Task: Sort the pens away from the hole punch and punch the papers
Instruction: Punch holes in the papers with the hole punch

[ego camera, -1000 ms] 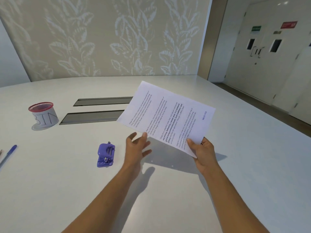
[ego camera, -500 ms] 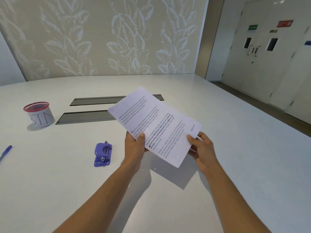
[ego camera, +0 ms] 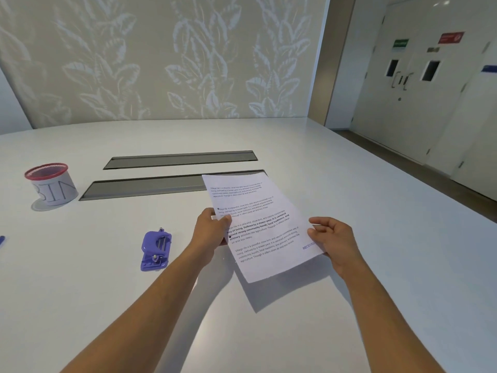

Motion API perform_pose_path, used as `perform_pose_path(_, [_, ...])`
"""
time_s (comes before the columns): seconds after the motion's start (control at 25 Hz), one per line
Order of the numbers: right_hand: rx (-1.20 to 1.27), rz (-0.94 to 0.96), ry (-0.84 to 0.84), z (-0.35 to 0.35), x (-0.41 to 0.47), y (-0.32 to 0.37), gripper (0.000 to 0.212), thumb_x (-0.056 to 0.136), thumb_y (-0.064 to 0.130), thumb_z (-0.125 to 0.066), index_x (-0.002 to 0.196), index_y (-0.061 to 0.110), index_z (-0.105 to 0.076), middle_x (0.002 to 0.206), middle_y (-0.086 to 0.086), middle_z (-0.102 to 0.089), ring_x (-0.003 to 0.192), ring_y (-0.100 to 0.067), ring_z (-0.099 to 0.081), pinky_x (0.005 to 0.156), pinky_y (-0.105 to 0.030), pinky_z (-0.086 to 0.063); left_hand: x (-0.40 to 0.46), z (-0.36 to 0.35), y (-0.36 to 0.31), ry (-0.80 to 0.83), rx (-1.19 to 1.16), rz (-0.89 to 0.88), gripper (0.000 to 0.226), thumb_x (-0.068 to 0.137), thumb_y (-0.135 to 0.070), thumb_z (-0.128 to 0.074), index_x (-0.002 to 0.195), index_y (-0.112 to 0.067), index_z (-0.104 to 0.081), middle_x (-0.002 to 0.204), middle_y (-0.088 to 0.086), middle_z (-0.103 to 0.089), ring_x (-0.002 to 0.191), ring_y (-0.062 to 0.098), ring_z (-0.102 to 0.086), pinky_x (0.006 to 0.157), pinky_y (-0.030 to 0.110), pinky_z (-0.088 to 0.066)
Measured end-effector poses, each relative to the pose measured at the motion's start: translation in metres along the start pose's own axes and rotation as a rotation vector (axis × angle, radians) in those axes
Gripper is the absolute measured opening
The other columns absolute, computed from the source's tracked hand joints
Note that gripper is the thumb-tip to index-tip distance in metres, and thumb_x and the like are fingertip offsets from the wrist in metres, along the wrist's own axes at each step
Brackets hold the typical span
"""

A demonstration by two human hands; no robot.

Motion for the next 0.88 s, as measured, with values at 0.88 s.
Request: perform_pose_path(0.88, [-0.452, 0.091, -0.299, -0.006, 0.037, -0.014, 0.026, 0.091, 0.000, -0.058, 0.115, 0.003, -0.066, 0.111, -0.012, -0.070, 0.085, -0.018, -0.057, 0.050, 0.001, -0.038, 0.027, -0.022, 0.017, -0.161, 0.299, 0.018, 0.013, 0.079, 0.001, -0.065, 0.078, -0.012, -0.060, 0.085, 0.010, -0.073, 0.069, 0.025, -0.073, 0.069, 0.043, -0.062])
Point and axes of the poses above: each hand's wrist, its own x-axis towards the middle knuckle, its own z-axis out of the back of the hand, y = z × x, the point moved 6 cm from there along x, towards the middle knuckle
